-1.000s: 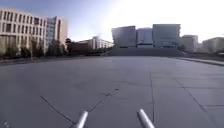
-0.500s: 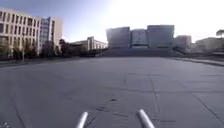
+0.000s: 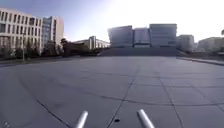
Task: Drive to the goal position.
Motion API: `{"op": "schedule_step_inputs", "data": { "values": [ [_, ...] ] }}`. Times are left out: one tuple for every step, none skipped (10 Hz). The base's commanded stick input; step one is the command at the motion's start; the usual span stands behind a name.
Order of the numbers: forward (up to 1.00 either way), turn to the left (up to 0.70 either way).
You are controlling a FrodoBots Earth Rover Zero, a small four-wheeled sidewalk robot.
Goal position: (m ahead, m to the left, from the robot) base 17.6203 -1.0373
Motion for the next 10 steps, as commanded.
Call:
{"op": "schedule_step_inputs", "data": {
  "values": [
    [1.00,0.00],
    [1.00,0.00],
    [1.00,0.00],
    [1.00,0.00],
    [1.00,0.00],
    [1.00,0.00],
    [1.00,0.00],
    [1.00,0.00],
    [1.00,0.00],
    [1.00,-0.09]
  ]
}}
